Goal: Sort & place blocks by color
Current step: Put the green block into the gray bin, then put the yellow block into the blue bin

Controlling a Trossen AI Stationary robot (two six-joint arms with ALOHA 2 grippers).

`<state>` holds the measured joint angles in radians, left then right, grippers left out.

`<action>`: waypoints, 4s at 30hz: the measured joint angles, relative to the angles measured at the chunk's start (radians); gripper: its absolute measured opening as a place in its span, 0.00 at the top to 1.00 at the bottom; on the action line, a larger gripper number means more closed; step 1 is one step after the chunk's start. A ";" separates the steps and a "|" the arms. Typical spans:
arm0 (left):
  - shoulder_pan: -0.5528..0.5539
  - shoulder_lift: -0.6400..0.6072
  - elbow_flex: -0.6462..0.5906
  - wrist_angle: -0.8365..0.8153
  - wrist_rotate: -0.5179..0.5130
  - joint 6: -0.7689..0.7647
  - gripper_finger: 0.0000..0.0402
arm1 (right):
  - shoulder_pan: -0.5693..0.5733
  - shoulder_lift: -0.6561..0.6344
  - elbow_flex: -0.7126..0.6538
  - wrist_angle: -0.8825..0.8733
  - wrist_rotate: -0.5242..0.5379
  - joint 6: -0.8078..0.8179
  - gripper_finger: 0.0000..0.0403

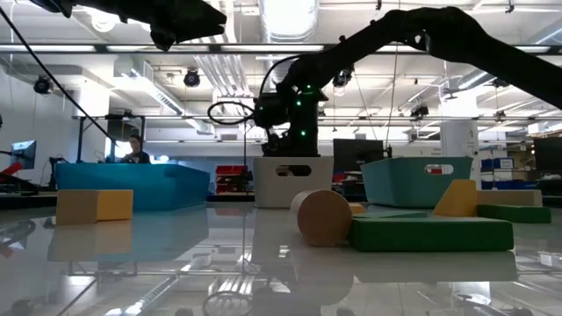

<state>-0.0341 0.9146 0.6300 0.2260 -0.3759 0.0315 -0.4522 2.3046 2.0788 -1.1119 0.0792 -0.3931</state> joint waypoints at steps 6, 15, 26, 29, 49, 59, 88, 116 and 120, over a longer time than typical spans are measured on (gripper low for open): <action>0.000 0.000 0.000 0.000 0.000 -0.001 0.62 | 0.000 -0.001 0.005 -0.008 0.000 0.001 0.55; 0.000 0.000 0.000 -0.001 0.000 -0.001 0.62 | 0.008 -0.007 0.094 -0.111 0.000 0.060 0.52; -0.028 -0.012 0.000 0.019 0.067 -0.007 0.62 | 0.066 -0.146 0.122 -0.188 -0.004 0.131 0.56; -0.046 -0.018 0.000 0.029 0.070 -0.007 0.62 | 0.099 -0.193 0.122 -0.208 -0.009 0.157 0.57; -0.199 -0.038 0.000 0.017 0.085 -0.066 0.62 | 0.409 -0.530 -0.116 -0.204 -0.061 0.300 0.64; -0.251 -0.004 0.001 -0.022 0.087 -0.220 0.62 | 0.540 -0.749 -0.500 0.068 -0.061 0.397 0.66; -0.286 0.650 0.465 -1.147 0.298 -0.875 0.62 | 0.592 -1.051 -1.025 0.600 -0.052 0.393 0.68; -0.229 0.728 0.399 -1.063 0.309 -0.862 0.35 | 0.592 -1.053 -1.074 0.629 -0.052 0.393 0.69; -0.227 0.741 0.384 -1.057 0.307 -0.859 0.35 | 0.592 -1.053 -1.074 0.632 -0.052 0.393 0.69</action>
<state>-0.2615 1.6553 1.0136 -0.8307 -0.0689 -0.8279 0.1394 1.2518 1.0050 -0.4804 0.0269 0.0002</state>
